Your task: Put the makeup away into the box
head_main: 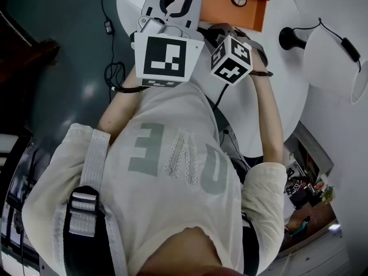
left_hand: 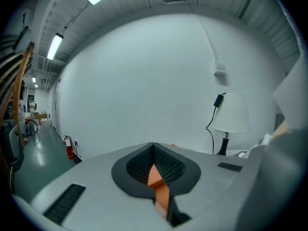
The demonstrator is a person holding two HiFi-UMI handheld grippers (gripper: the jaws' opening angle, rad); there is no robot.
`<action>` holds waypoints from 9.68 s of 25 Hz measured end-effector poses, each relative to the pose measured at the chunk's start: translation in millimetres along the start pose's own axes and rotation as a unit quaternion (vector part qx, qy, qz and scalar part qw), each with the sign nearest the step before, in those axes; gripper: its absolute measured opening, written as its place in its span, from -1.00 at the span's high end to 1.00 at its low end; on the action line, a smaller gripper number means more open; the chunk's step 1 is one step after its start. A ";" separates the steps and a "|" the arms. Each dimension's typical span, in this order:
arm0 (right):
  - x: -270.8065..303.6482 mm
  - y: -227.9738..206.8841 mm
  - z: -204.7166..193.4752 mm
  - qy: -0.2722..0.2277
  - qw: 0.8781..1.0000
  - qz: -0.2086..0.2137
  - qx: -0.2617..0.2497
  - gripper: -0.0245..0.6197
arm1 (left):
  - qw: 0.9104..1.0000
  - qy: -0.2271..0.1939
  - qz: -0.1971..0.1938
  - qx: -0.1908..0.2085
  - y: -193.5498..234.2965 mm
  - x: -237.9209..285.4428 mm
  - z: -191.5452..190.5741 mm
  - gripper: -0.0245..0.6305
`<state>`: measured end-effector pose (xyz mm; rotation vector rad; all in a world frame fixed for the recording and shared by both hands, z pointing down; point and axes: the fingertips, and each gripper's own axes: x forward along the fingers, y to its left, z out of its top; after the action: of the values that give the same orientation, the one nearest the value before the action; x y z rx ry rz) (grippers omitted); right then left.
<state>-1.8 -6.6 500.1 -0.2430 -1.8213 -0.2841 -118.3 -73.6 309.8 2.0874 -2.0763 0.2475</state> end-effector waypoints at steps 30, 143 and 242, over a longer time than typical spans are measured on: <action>-141.5 -67.6 -6.0 -0.215 0.927 -0.212 0.224 0.63 | 0.998 -0.020 -0.064 0.015 -55.5 16.3 22.3 0.90; -19.1 72.8 -172.4 -0.118 0.702 -0.275 0.646 0.40 | 0.969 -0.032 -0.239 0.057 -166.4 2.3 29.4 0.90; -302.2 42.3 -115.5 -0.263 0.548 -0.596 0.525 0.91 | 0.951 -0.098 -0.286 0.066 -216.5 -39.0 91.0 0.90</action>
<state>196.2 -8.6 240.7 2.0426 -2.1075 0.0476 96.7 -57.6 208.9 2.7794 -1.4734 0.0939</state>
